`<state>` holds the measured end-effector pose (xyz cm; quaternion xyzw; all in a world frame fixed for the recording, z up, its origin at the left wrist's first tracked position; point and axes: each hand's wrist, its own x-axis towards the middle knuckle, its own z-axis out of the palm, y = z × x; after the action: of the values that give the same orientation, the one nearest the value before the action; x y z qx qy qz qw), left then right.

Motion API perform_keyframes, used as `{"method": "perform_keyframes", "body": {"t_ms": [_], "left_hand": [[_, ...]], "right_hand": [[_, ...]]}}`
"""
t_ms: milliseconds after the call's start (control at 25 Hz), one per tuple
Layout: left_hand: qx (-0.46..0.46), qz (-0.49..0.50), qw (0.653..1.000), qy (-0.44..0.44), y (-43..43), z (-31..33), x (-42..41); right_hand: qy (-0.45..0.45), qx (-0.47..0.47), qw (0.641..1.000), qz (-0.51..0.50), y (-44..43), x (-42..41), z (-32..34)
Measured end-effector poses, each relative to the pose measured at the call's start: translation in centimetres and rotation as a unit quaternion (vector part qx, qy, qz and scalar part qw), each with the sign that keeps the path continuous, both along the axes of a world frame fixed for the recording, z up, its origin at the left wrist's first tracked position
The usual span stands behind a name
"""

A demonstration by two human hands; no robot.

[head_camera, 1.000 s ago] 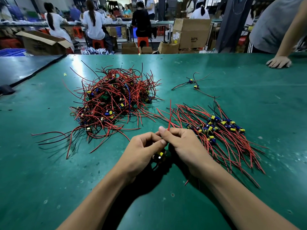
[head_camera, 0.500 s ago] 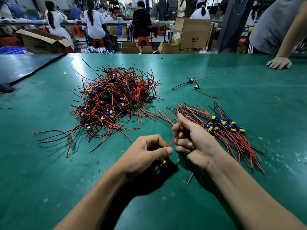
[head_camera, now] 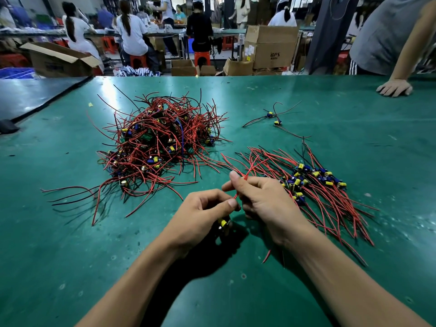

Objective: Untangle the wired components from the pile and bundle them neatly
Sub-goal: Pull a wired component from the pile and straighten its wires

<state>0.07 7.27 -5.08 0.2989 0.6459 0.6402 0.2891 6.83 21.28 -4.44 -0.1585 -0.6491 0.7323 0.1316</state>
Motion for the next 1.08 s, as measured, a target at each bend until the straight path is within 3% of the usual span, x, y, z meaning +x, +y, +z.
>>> {"method": "perform_keyframes", "body": {"t_ms": [160, 480, 680, 840, 1080], "left_hand": [[0.006, -0.028, 0.999, -0.037, -0.3, 0.2, 0.1], [0.004, -0.029, 0.998, -0.047, -0.8, 0.2, -0.7], [-0.006, -0.034, 0.999, -0.023, -0.9, 0.0, -1.1], [-0.016, -0.036, 0.999, 0.001, -1.0, -0.1, -1.3], [-0.035, -0.036, 0.999, 0.008, -1.2, -0.1, -1.6]], "right_hand": [[0.013, 0.077, 0.996, -0.049, 1.0, 0.0, 0.0], [0.066, 0.105, 0.981, -0.152, 1.6, 0.1, 0.7], [0.006, -0.091, 0.990, -0.108, 1.4, 0.1, 1.9], [-0.029, -0.263, 0.964, -0.014, 2.5, 0.5, 2.6], [-0.081, -0.340, 0.927, 0.137, 3.1, 0.9, 2.8]]}}
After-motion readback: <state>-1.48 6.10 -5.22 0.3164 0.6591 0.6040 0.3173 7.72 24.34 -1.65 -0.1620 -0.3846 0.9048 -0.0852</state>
